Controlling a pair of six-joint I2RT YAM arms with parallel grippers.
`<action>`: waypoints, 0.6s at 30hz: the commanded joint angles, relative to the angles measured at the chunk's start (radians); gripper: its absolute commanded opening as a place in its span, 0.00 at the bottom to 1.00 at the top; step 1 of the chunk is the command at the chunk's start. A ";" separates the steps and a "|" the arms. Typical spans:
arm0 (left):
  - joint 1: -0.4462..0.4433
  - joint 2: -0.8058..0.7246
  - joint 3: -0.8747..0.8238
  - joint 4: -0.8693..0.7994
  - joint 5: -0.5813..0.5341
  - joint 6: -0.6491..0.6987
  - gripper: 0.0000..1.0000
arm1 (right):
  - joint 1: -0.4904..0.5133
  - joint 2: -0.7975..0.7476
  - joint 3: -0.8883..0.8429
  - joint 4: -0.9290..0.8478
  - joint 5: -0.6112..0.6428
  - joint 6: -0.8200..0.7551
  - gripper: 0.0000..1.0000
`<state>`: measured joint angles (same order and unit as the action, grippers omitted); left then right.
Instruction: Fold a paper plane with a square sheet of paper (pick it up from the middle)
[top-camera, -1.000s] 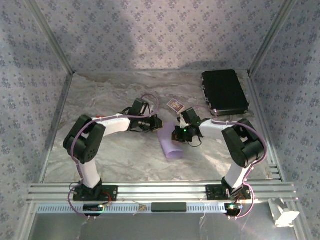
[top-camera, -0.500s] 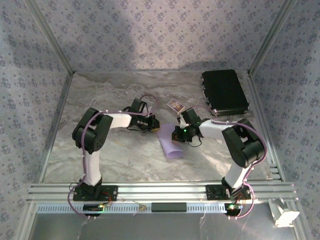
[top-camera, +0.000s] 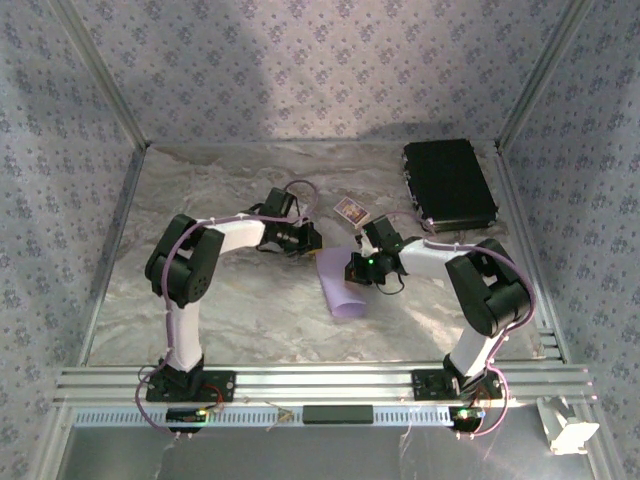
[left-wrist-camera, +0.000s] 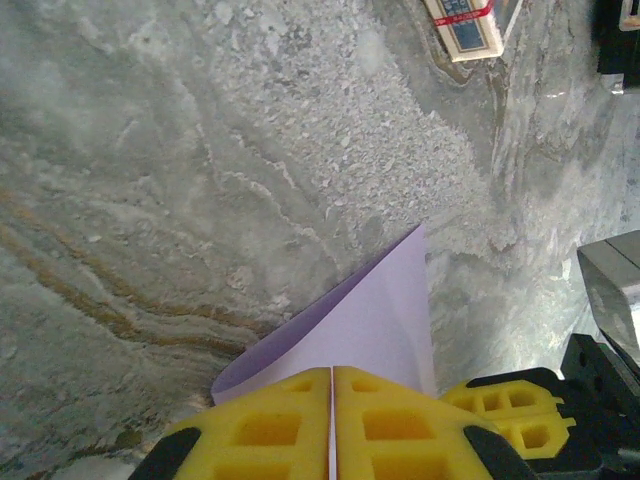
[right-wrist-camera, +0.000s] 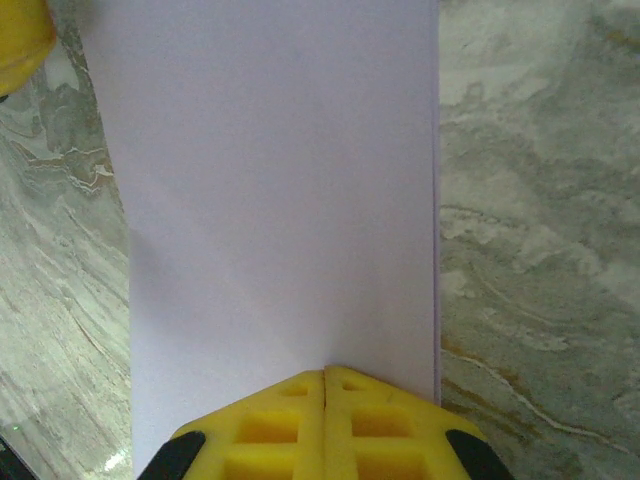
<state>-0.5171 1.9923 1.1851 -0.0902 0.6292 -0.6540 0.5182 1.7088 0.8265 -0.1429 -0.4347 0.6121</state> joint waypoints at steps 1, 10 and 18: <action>-0.003 0.051 0.016 -0.015 0.026 0.018 0.09 | -0.012 0.026 -0.049 -0.116 0.069 -0.015 0.00; -0.002 0.109 0.050 -0.093 -0.080 0.018 0.07 | -0.017 0.024 -0.089 -0.080 0.060 -0.004 0.00; -0.024 -0.046 0.071 -0.175 -0.084 -0.003 0.10 | -0.015 -0.012 -0.084 -0.080 0.065 0.008 0.00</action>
<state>-0.5308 2.0335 1.2427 -0.2016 0.5804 -0.6556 0.5083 1.6886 0.7860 -0.0971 -0.4488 0.6128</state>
